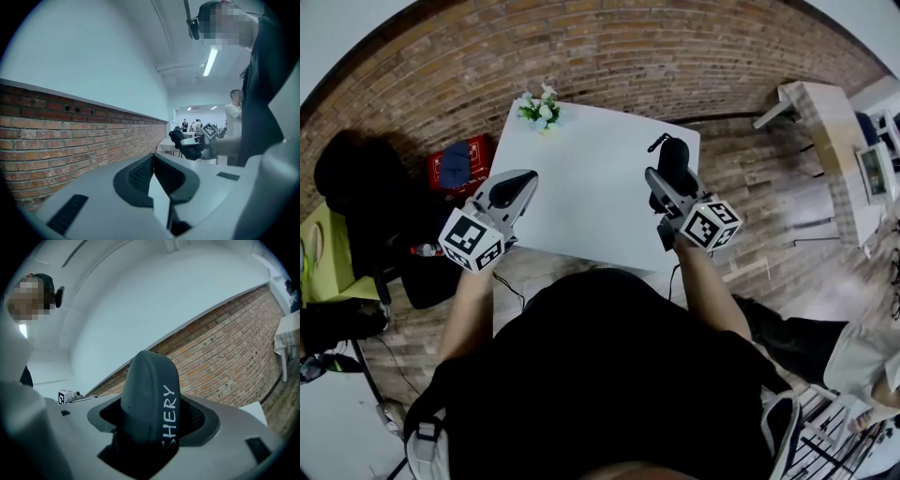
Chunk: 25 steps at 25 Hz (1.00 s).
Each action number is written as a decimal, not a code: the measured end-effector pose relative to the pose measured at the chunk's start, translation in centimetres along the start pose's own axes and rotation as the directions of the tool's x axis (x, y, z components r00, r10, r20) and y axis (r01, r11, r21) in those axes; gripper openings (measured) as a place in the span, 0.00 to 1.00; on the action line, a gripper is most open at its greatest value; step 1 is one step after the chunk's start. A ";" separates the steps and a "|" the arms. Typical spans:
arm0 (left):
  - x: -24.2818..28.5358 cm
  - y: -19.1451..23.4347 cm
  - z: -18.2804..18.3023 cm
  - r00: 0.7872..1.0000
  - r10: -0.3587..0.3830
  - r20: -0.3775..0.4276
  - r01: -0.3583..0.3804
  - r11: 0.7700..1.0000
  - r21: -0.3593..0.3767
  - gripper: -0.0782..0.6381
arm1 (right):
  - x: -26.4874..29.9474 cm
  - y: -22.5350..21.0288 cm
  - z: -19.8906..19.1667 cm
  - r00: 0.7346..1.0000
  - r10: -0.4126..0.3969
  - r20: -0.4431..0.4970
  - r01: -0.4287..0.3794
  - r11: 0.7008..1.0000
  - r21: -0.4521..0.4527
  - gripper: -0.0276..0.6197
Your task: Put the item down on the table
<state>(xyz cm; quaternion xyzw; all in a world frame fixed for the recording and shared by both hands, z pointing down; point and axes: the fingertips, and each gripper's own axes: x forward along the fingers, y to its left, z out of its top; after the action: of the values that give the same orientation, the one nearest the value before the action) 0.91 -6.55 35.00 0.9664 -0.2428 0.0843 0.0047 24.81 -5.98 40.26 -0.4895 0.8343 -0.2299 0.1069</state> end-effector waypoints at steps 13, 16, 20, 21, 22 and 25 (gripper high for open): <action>-1.0 -1.8 -0.4 1.000 0.012 -0.016 -0.012 1.000 0.011 0.12 | -1.0 0.5 -1.1 1.000 0.018 -0.014 -0.018 1.000 0.024 0.58; -1.6 -2.0 -0.7 1.000 0.025 -0.018 -0.025 1.000 0.005 0.12 | -1.2 0.8 -1.2 0.999 0.028 -0.017 -0.027 0.999 0.018 0.58; -2.1 -2.7 -0.7 1.000 0.024 -0.020 -0.024 1.000 0.009 0.12 | -1.7 1.1 -1.3 1.000 0.028 -0.011 -0.027 0.999 0.021 0.58; -2.2 -2.8 -0.7 0.999 0.024 -0.022 -0.024 1.000 0.012 0.12 | -1.8 1.2 -1.4 1.000 0.028 -0.008 -0.028 0.999 0.023 0.58; -2.4 -3.0 -0.6 0.999 0.025 -0.023 -0.024 1.000 0.013 0.12 | -2.0 1.3 -1.4 1.000 0.029 -0.006 -0.029 0.999 0.025 0.58; -2.7 -3.2 -0.2 0.999 0.029 -0.019 -0.028 0.999 0.015 0.12 | -2.5 1.7 -1.3 1.000 0.030 -0.003 -0.030 0.999 0.025 0.58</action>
<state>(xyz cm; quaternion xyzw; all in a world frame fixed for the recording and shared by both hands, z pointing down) 0.03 -2.48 34.83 0.9620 -0.2558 0.0954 -0.0011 24.23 -2.71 40.40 -0.4752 0.8388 -0.2394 0.1150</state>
